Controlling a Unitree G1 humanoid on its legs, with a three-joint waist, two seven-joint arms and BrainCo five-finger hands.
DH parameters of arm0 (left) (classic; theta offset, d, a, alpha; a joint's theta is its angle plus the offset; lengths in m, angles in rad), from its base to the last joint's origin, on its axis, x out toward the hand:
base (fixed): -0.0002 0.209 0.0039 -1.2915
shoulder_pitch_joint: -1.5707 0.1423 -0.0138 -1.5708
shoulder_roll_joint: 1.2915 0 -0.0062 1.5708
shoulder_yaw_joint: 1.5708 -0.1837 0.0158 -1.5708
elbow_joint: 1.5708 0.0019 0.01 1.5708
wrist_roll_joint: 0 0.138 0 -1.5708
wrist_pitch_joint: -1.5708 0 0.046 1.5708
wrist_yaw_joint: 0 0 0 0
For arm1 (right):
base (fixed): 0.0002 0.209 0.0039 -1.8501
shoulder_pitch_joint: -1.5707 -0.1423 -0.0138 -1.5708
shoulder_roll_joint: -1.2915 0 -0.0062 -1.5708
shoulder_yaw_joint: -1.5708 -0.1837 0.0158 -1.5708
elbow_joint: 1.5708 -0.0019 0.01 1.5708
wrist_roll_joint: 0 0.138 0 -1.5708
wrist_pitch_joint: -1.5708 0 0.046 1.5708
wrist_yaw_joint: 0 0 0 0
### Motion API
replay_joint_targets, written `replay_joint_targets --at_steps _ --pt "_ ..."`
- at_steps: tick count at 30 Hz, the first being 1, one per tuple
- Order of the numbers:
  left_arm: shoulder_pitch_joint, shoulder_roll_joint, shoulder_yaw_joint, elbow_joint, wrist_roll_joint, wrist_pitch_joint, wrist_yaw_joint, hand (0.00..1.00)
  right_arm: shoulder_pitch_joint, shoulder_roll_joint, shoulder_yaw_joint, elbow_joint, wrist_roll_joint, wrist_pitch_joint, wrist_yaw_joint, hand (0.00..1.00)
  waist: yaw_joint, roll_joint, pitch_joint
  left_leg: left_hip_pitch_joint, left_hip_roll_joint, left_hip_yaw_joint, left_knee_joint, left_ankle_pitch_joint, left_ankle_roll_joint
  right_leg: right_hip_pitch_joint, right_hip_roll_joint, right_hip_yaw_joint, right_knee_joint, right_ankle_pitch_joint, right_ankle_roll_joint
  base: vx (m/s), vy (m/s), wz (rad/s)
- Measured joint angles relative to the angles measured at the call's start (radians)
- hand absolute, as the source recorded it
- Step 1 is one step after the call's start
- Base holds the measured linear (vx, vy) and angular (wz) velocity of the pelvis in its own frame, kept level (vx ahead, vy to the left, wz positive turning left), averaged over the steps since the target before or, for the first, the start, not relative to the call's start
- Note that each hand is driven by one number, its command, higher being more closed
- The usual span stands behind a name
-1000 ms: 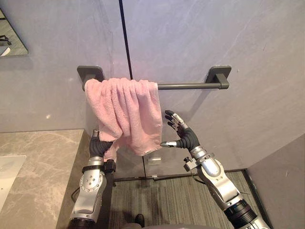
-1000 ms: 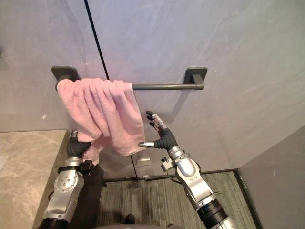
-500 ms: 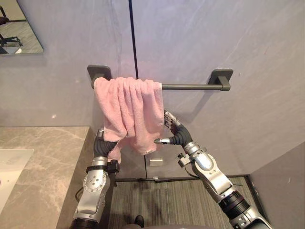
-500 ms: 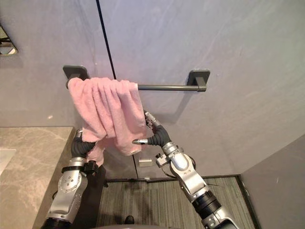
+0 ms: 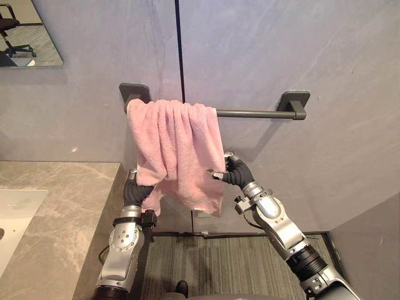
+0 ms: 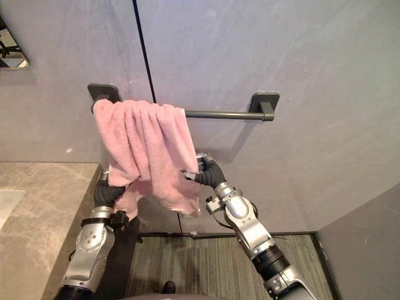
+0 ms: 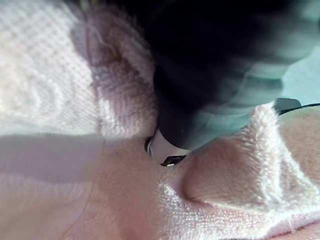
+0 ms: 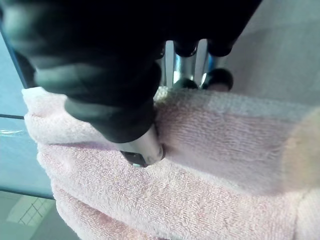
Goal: Organize washtable
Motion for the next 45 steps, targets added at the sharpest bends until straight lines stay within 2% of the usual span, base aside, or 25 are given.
replay_joint_targets --at_steps 10,17,26,33,45 --pt "0.0 -0.001 0.011 0.0 0.001 0.0 -0.001 1.0 0.004 0.001 -0.046 0.0 0.003 0.002 0.017 1.0 0.0 -0.001 0.0 -0.001 0.001 0.0 0.0 0.0 0.0 -0.001 0.0 0.0 0.0 0.0 0.0 0.0 0.0 0.0" --pt "0.001 -0.036 0.075 -0.006 0.002 0.0 -0.004 1.0 0.032 0.011 -0.202 -0.001 0.004 0.002 0.008 1.0 -0.004 -0.001 0.0 0.003 -0.002 -0.002 -0.007 0.003 -0.004 -0.001 0.0 -0.007 0.004 -0.001 -0.001 0.0 0.0 0.01" --pt "0.014 -0.075 0.079 -0.08 0.002 -0.002 -0.048 1.0 0.089 0.035 -0.301 -0.044 0.005 0.002 -0.002 1.0 -0.009 -0.001 0.0 -0.001 -0.003 -0.006 -0.003 0.004 -0.005 -0.008 -0.002 -0.019 0.006 -0.002 -0.002 0.0 0.0 0.0" --pt "0.009 -0.082 0.078 -0.089 0.002 -0.002 -0.07 1.0 0.089 0.065 -0.342 -0.053 0.006 0.001 -0.004 1.0 -0.032 0.0 0.0 -0.002 -0.003 -0.004 -0.001 0.004 -0.005 -0.01 -0.002 -0.018 0.005 -0.002 -0.002 0.0 -0.001 -0.01" --pt "-0.003 -0.11 0.055 -0.051 0.002 0.0 -0.086 1.0 0.089 0.071 -0.377 -0.005 0.005 0.003 -0.008 1.0 -0.034 0.012 0.002 -0.01 0.0 -0.001 -0.001 0.003 -0.005 -0.015 -0.003 -0.009 0.0 -0.002 -0.001 0.0 0.0 0.0"
